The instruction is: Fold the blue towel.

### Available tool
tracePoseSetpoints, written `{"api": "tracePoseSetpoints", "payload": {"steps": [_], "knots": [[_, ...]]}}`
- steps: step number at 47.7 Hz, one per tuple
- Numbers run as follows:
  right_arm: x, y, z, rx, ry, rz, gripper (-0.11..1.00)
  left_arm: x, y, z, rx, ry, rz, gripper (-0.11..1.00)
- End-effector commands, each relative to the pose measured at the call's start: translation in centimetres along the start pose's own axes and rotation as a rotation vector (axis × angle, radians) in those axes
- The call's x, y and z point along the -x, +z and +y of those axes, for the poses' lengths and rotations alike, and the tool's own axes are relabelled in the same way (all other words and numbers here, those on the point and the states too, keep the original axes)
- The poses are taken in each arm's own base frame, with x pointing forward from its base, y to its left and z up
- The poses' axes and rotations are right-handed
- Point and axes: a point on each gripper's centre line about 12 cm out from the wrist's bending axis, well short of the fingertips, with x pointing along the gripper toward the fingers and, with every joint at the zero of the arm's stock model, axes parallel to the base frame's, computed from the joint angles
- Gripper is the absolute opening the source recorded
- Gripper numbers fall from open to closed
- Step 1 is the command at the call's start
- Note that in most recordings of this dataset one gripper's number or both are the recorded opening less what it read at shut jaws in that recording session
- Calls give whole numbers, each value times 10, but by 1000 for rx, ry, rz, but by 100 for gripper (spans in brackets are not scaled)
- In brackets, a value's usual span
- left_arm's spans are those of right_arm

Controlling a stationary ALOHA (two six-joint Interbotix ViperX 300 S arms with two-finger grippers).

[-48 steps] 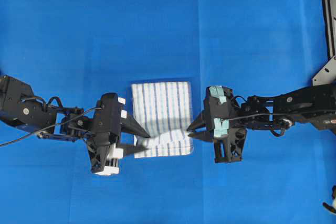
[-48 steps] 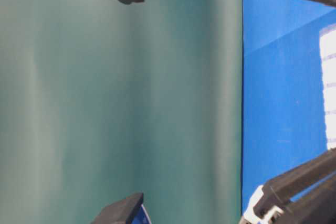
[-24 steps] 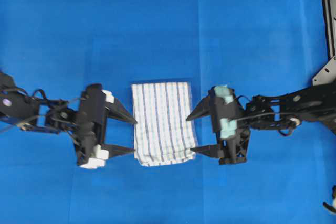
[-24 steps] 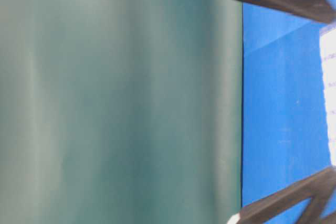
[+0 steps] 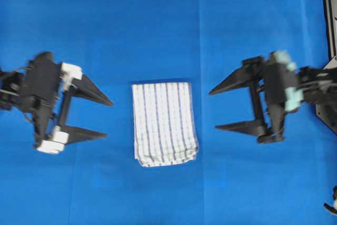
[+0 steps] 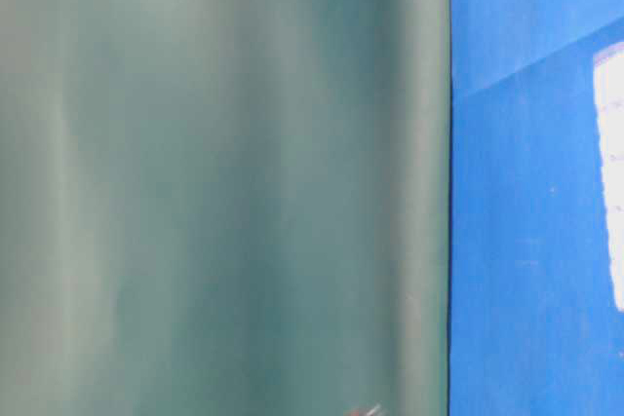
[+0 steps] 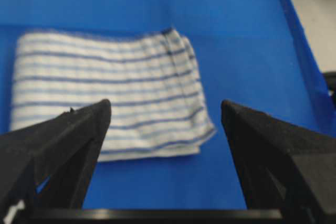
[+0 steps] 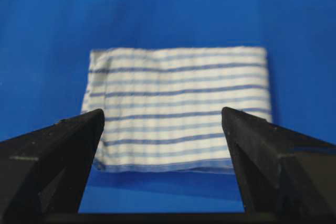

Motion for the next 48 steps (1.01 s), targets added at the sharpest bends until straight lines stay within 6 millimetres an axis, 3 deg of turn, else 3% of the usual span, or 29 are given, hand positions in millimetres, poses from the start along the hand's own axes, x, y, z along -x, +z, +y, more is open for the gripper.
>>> {"api": "tracePoseSetpoints", "payload": {"steps": [1,13,24,33,48], "knots": [[19,10,0,9,14,-62,92,16,9,5,-18,9,-65,81],[57,8,2,51,60,-110,92,58,5,14,-49,24,-170,80],[79,-7,-6,86,48,-156,92,88,-14,21,-48,29,-224,80],[88,-21,-15,81,21,-173,92,98,-33,25,-84,33,-230,80],[82,-45,-26,68,-24,-145,92,101,-51,27,-160,41,-197,80]]}}
